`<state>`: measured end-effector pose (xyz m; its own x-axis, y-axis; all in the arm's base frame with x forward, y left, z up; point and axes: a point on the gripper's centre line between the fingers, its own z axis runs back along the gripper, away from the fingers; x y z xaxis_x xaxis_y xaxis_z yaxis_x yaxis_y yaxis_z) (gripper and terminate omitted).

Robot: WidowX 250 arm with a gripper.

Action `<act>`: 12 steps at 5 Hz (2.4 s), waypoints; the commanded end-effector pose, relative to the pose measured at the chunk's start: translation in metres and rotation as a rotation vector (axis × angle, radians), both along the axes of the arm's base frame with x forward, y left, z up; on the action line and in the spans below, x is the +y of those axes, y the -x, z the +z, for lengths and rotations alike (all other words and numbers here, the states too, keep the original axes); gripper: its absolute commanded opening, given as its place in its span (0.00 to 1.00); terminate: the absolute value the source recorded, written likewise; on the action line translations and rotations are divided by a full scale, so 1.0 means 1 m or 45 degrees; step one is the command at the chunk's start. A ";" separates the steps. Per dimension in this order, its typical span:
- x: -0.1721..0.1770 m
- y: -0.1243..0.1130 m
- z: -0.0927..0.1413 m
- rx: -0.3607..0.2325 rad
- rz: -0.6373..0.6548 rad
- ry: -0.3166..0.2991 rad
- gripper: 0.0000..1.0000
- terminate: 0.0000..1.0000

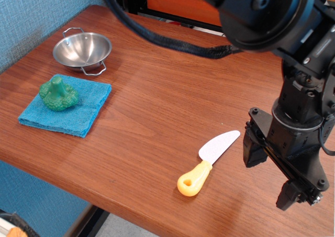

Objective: Move the vessel and place it just behind the knife

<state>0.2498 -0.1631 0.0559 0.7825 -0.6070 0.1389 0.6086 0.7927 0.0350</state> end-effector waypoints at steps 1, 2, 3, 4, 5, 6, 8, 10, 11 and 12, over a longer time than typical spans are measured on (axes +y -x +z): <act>0.000 0.000 0.000 0.000 0.000 0.000 1.00 0.00; 0.012 -0.015 0.013 -0.035 0.123 -0.022 1.00 0.00; 0.035 -0.035 0.023 -0.043 0.284 -0.001 1.00 0.00; 0.076 -0.060 0.033 -0.040 0.507 0.002 1.00 0.00; 0.127 -0.082 0.034 -0.036 0.735 -0.075 1.00 0.00; 0.169 -0.098 0.030 -0.029 0.879 -0.139 1.00 0.00; 0.243 -0.124 0.045 -0.062 1.070 -0.252 1.00 0.00; 0.293 -0.118 0.036 -0.023 1.239 -0.384 1.00 0.00; 0.311 -0.121 0.029 -0.058 1.310 -0.467 1.00 0.00; 0.319 -0.122 0.021 -0.131 1.357 -0.484 1.00 0.00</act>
<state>0.3862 0.1494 0.0533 0.9323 0.3363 0.1333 -0.3610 0.8419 0.4011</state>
